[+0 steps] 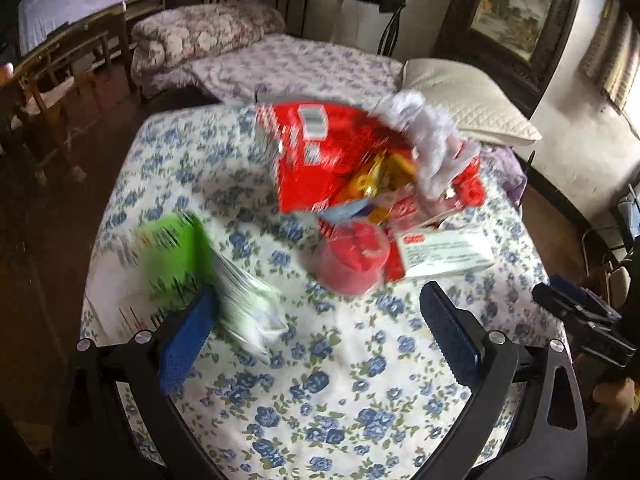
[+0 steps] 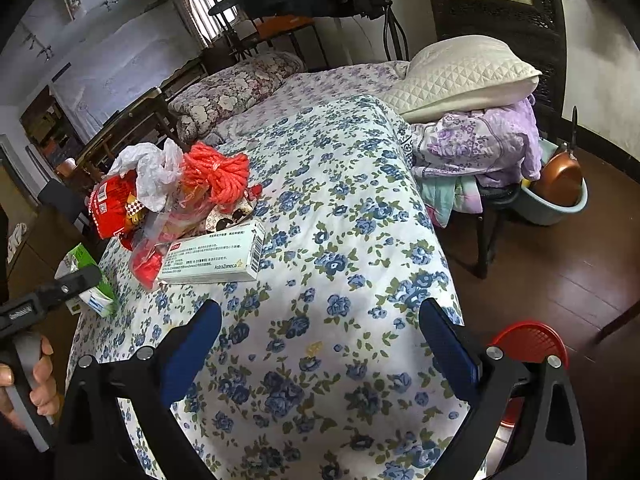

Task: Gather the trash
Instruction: 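Reach the left gripper to the green tea packet and grasp it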

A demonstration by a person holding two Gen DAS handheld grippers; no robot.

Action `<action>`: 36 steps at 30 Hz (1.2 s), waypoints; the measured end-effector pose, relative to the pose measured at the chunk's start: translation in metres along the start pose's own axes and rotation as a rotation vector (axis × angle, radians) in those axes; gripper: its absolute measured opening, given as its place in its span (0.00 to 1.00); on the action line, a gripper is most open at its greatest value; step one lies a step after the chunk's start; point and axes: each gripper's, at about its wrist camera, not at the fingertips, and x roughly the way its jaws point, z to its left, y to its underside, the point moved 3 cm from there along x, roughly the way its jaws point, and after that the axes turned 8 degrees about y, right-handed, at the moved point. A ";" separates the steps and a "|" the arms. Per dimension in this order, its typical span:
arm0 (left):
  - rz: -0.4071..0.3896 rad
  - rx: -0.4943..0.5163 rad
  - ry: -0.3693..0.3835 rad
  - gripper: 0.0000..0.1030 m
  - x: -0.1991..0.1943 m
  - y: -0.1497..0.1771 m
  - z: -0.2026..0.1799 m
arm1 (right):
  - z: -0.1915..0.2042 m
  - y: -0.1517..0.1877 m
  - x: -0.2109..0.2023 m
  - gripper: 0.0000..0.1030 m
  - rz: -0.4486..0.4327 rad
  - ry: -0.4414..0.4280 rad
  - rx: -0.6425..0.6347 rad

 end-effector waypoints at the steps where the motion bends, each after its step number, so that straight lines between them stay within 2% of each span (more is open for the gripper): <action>1: 0.010 -0.007 -0.009 0.93 0.002 0.000 0.003 | 0.000 0.000 0.000 0.94 0.001 0.000 0.002; 3: 0.021 -0.026 -0.014 0.93 0.004 0.001 0.008 | 0.000 0.000 0.000 0.94 0.002 -0.002 0.002; 7: 0.024 -0.154 0.011 0.93 0.001 0.002 0.028 | 0.001 0.000 0.000 0.94 0.000 0.000 0.003; 8: 0.018 -0.186 0.024 0.92 -0.001 0.002 0.032 | 0.000 0.000 0.000 0.94 0.001 -0.002 0.003; 11: 0.009 -0.272 0.042 0.80 -0.008 0.003 0.045 | 0.000 0.000 -0.001 0.94 0.000 -0.003 0.005; 14: -0.016 -0.351 0.061 0.79 -0.020 0.005 0.055 | 0.001 -0.001 -0.002 0.94 -0.003 -0.005 0.002; 16: -0.055 -0.357 0.045 0.79 -0.032 0.002 0.058 | 0.001 -0.001 -0.002 0.94 -0.004 -0.003 0.001; 18: -0.096 -0.322 0.018 0.84 -0.042 -0.003 0.055 | 0.001 0.000 -0.001 0.94 -0.002 -0.002 0.003; 22: -0.081 -0.289 -0.059 0.86 -0.039 -0.004 0.059 | 0.001 0.001 0.000 0.94 0.004 0.001 0.001; 24: -0.074 -0.318 -0.057 0.86 -0.039 -0.003 0.064 | 0.001 0.001 0.000 0.94 0.003 0.002 0.002; 29: -0.151 -0.391 -0.071 0.87 -0.053 -0.005 0.080 | 0.003 0.001 0.000 0.94 0.002 0.004 -0.007; 32: -0.140 -0.425 -0.114 0.87 -0.051 -0.003 0.093 | 0.004 0.001 0.001 0.94 0.005 0.006 -0.007; 36: -0.121 -0.507 -0.121 0.87 -0.044 0.001 0.116 | 0.004 0.001 0.000 0.94 0.002 0.004 -0.008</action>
